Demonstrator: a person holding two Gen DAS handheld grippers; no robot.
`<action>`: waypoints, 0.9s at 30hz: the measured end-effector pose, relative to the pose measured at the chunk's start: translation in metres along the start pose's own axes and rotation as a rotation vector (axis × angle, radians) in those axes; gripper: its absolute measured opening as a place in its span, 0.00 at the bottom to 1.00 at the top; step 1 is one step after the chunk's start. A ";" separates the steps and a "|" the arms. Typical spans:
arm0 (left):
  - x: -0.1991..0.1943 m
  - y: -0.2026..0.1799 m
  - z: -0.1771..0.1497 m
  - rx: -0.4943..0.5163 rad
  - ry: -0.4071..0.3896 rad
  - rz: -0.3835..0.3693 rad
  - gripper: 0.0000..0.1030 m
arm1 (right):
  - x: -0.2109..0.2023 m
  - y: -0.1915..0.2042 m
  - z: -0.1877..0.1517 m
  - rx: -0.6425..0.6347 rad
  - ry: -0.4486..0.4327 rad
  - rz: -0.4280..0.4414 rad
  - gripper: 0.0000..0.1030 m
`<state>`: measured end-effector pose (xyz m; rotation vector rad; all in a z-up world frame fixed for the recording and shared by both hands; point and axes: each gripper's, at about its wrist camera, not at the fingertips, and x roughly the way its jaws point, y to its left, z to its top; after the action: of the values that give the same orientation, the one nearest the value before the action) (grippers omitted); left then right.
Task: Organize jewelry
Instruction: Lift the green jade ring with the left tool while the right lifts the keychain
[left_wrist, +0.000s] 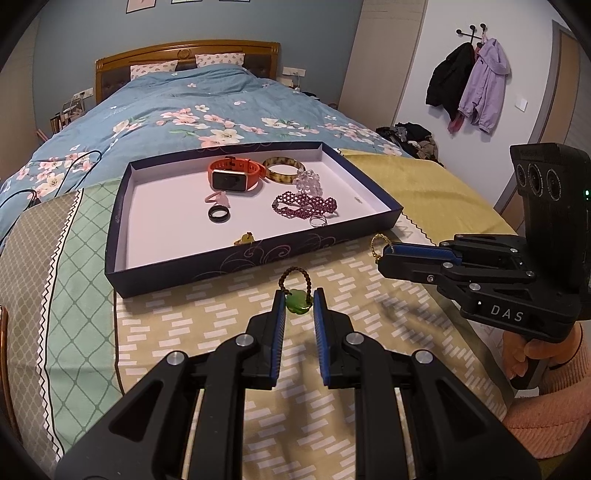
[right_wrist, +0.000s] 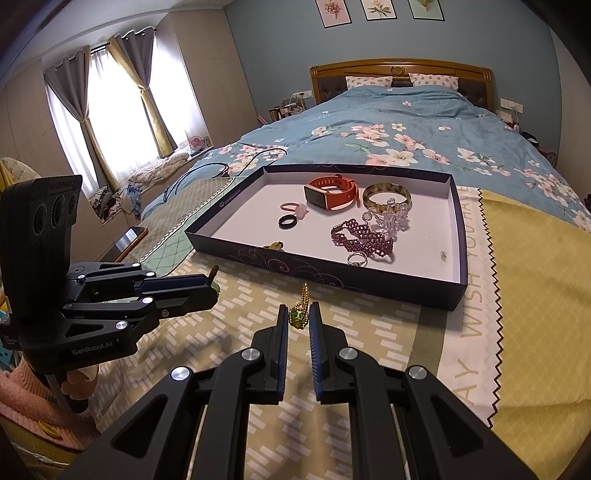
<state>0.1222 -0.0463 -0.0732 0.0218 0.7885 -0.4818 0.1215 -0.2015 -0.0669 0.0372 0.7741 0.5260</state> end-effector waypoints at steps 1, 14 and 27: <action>0.000 0.000 0.000 -0.001 -0.002 0.001 0.15 | 0.000 0.000 0.000 -0.001 -0.002 0.000 0.09; -0.005 0.003 0.007 -0.004 -0.020 0.015 0.15 | 0.000 0.000 0.006 -0.003 -0.013 0.000 0.09; -0.008 0.005 0.012 -0.004 -0.039 0.022 0.15 | 0.001 -0.001 0.010 -0.007 -0.020 0.004 0.09</action>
<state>0.1277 -0.0407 -0.0599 0.0178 0.7503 -0.4583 0.1295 -0.2006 -0.0607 0.0376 0.7528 0.5314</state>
